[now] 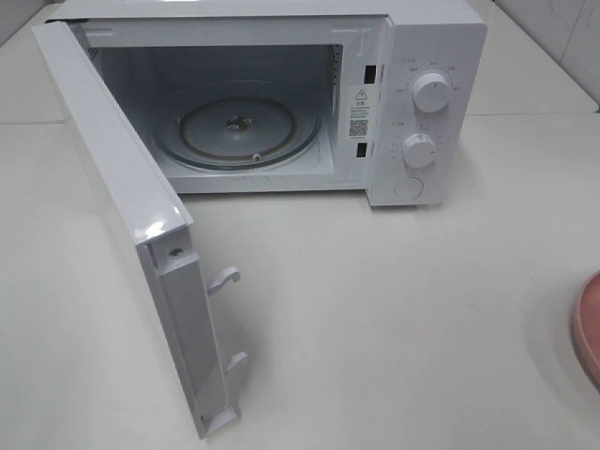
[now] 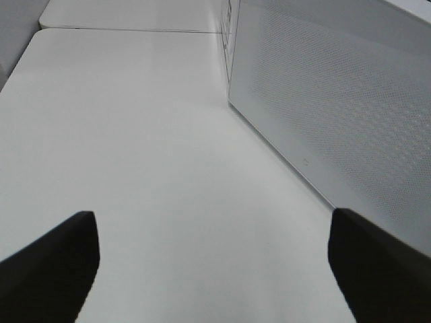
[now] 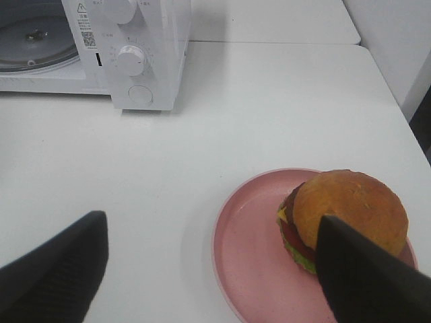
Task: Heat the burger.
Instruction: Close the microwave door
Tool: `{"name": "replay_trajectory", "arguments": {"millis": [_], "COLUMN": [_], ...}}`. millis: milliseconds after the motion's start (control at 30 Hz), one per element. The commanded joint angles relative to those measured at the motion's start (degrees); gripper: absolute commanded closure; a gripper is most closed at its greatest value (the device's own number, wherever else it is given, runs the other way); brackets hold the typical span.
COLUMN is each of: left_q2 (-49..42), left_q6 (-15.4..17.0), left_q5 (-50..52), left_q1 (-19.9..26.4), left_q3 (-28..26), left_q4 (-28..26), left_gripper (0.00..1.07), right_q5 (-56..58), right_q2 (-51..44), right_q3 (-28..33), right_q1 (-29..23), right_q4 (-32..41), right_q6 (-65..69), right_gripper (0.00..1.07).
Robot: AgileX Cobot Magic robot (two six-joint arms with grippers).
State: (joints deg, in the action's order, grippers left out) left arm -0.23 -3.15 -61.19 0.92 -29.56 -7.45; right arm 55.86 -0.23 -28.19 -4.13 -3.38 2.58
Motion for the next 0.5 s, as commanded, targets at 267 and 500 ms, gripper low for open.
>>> {"name": "replay_trajectory", "arguments": {"millis": [267,500], "left_q2": [-0.80,-0.80], "left_q6": [0.11,0.11], "left_q5": [0.00,0.00], "left_q1": [0.06,0.06], "left_q3": [0.11,0.11], "left_q4": [0.06,0.06], "left_gripper": [0.23,0.23], "right_q5": [-0.80,-0.80], "right_q2": [-2.01,-2.01], "right_q3": [0.11,0.11], "right_q1": [0.29,0.29], "right_q4": [-0.17,-0.17], "right_q6": [-0.52,-0.52], "right_gripper": [0.31,0.32]}}
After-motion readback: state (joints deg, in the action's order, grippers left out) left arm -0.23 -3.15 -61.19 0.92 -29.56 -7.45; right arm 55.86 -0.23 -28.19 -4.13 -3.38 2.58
